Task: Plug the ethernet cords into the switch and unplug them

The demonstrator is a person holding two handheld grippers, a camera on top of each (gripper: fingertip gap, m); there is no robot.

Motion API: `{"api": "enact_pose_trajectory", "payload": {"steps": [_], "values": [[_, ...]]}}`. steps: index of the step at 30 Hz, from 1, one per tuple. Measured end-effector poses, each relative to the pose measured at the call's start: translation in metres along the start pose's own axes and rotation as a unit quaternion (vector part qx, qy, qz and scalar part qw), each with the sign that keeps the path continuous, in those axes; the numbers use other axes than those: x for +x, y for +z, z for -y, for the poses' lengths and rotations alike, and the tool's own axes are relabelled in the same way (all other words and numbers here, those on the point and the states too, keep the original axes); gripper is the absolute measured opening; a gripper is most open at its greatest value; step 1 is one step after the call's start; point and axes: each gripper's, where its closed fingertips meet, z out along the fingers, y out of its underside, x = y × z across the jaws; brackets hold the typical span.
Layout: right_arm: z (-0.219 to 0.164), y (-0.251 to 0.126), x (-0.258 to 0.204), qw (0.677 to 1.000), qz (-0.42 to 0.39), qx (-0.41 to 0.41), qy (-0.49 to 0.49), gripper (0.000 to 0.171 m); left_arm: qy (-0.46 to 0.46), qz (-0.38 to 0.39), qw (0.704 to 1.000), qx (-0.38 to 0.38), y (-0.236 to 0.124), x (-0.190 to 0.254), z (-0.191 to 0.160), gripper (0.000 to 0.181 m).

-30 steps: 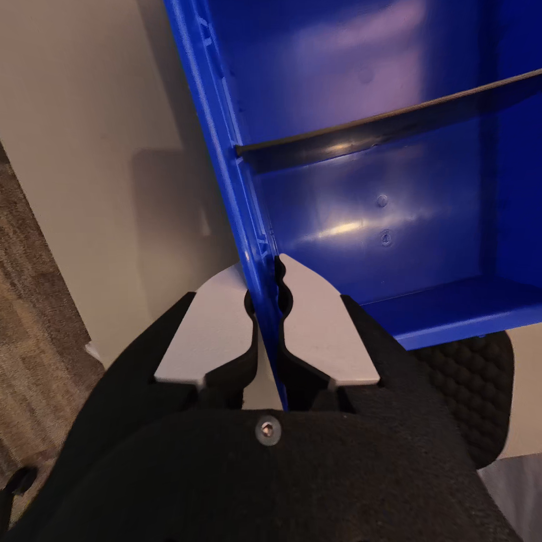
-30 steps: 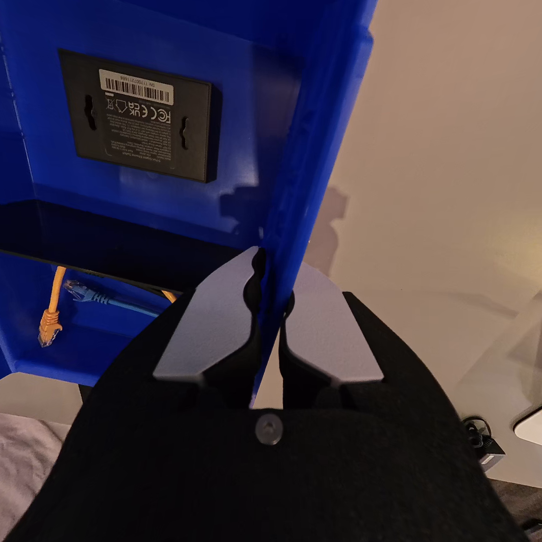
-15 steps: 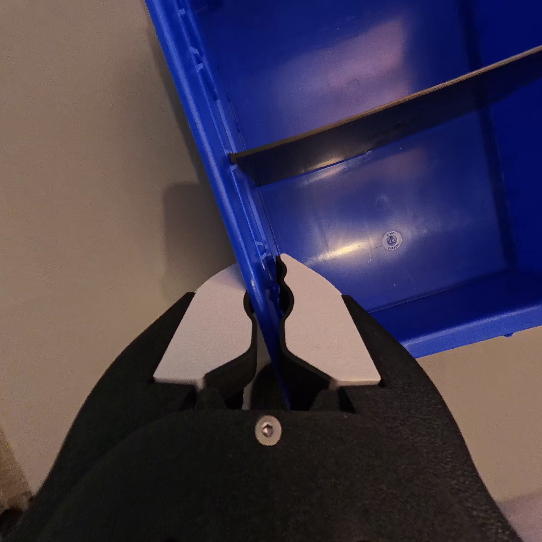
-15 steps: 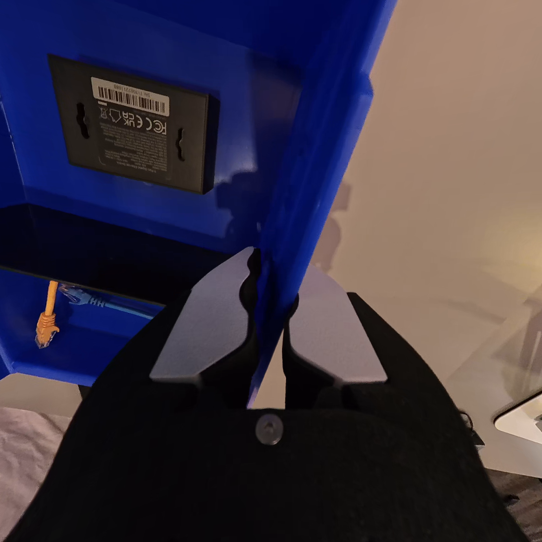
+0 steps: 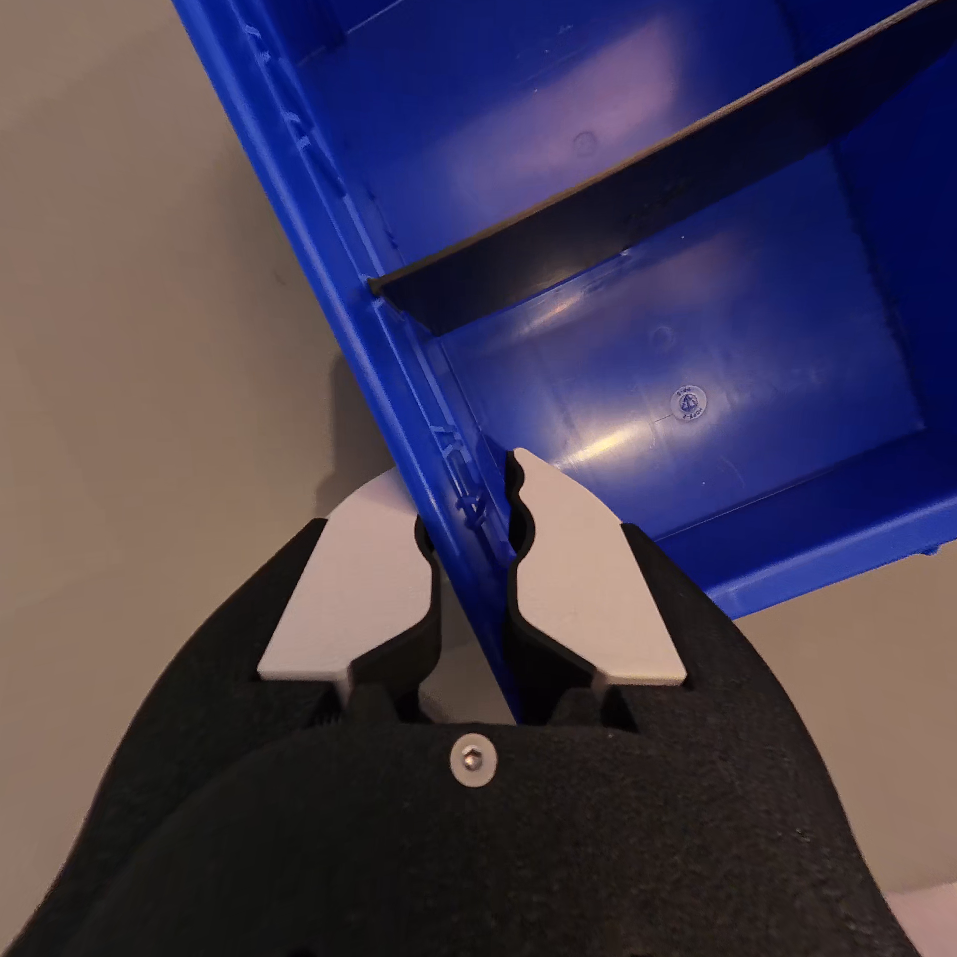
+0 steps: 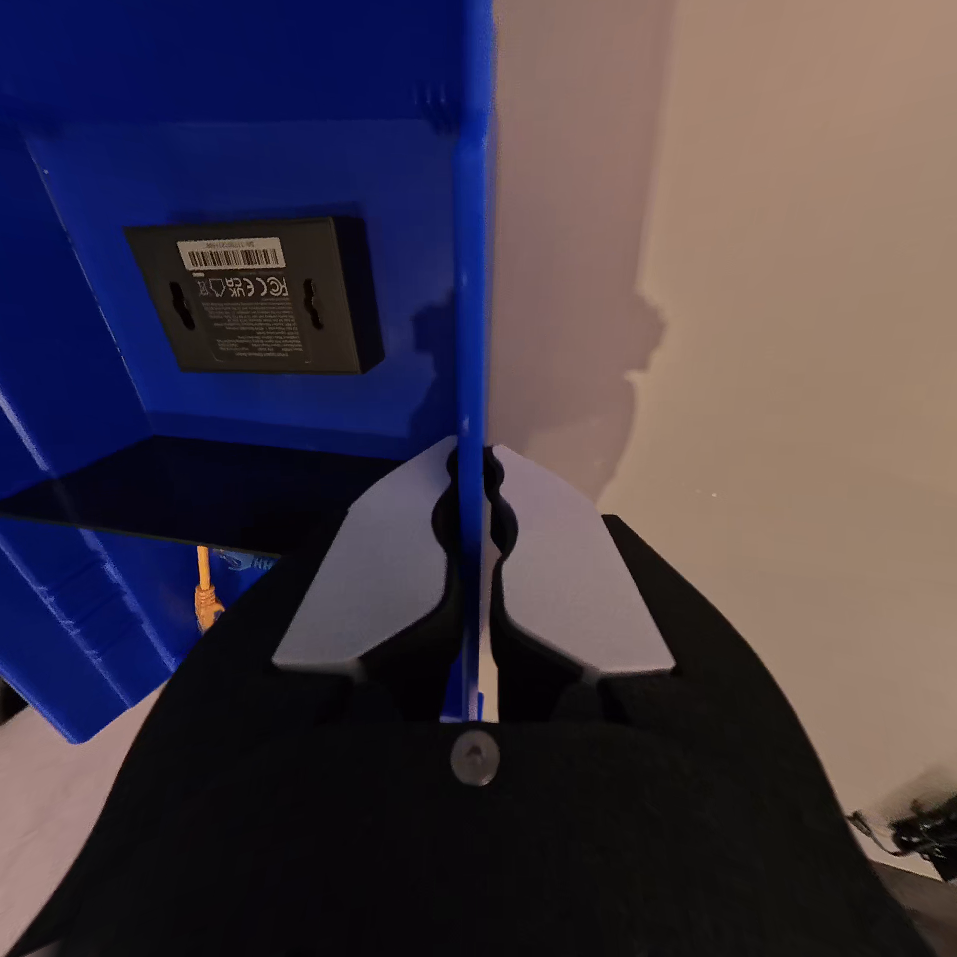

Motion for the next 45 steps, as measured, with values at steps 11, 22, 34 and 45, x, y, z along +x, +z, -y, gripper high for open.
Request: {"api": "enact_pose_trajectory", "payload": {"steps": [11,22,34,45], "values": [[0.006,0.008,-0.01,0.999,0.013,-0.03,-0.016,0.005,0.015,-0.05,0.997,0.057,-0.005,0.025,0.013,0.047],[0.005,-0.02,0.026,0.999,0.015,-0.02,0.03,0.005,0.024,-0.032,0.981,0.191,-0.087,-0.003,0.005,0.069],[0.023,-0.142,-0.034,0.998,-0.061,-0.031,0.015,0.005,-0.058,-0.005,0.972,0.229,-0.124,-0.078,-0.05,0.067],[0.089,-0.136,-0.291,0.99,-0.008,-0.022,-0.136,0.005,-0.106,0.031,0.962,0.248,-0.147,-0.136,-0.108,0.066]]}}
